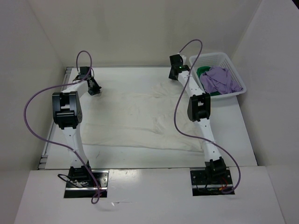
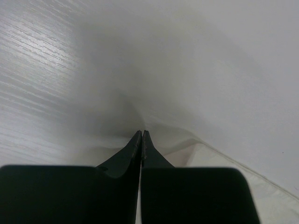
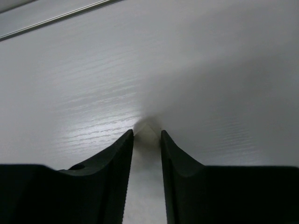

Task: Fold and stack the t-shirts
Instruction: Grap the side of the flattened tshirt furthest away from the robot with both arms

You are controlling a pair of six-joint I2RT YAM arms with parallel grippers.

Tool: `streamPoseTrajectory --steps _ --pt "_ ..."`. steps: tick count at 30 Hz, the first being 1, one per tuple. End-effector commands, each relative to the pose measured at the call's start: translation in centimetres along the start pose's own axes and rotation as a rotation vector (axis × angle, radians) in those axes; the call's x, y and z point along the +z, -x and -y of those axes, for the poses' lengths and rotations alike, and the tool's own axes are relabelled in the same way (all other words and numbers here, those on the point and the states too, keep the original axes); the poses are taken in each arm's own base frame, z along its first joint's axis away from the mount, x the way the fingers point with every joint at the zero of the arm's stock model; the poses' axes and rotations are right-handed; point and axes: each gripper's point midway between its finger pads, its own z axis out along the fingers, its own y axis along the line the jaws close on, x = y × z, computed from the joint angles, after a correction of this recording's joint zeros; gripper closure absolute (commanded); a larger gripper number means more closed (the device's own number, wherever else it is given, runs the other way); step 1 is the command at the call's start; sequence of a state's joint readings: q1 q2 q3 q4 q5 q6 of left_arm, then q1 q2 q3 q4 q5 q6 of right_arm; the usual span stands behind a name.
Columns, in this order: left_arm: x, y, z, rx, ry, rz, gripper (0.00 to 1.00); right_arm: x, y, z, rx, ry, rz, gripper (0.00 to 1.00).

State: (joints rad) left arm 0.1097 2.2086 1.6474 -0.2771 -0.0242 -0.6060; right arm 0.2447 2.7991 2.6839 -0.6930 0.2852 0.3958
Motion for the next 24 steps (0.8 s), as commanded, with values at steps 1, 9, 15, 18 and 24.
streamPoseTrajectory --steps 1,9,15,18,24 --pt "-0.9 1.7 1.1 -0.003 -0.032 0.041 1.00 1.2 -0.9 -0.2 0.024 0.037 -0.025 0.67" --pt "-2.6 2.3 2.1 -0.001 -0.080 0.048 1.00 -2.3 3.9 -1.4 0.081 0.079 0.063 1.00" --pt "-4.7 2.3 2.3 -0.025 -0.119 0.066 1.00 -8.8 7.6 -1.9 0.105 0.128 0.073 1.00" --pt "-6.2 2.8 2.2 -0.040 -0.136 0.088 1.00 -12.9 8.2 -1.4 0.101 0.146 0.051 1.00" --pt "-8.6 2.6 1.8 -0.045 -0.156 0.101 1.00 -16.4 3.3 3.1 0.132 0.129 -0.028 1.00"
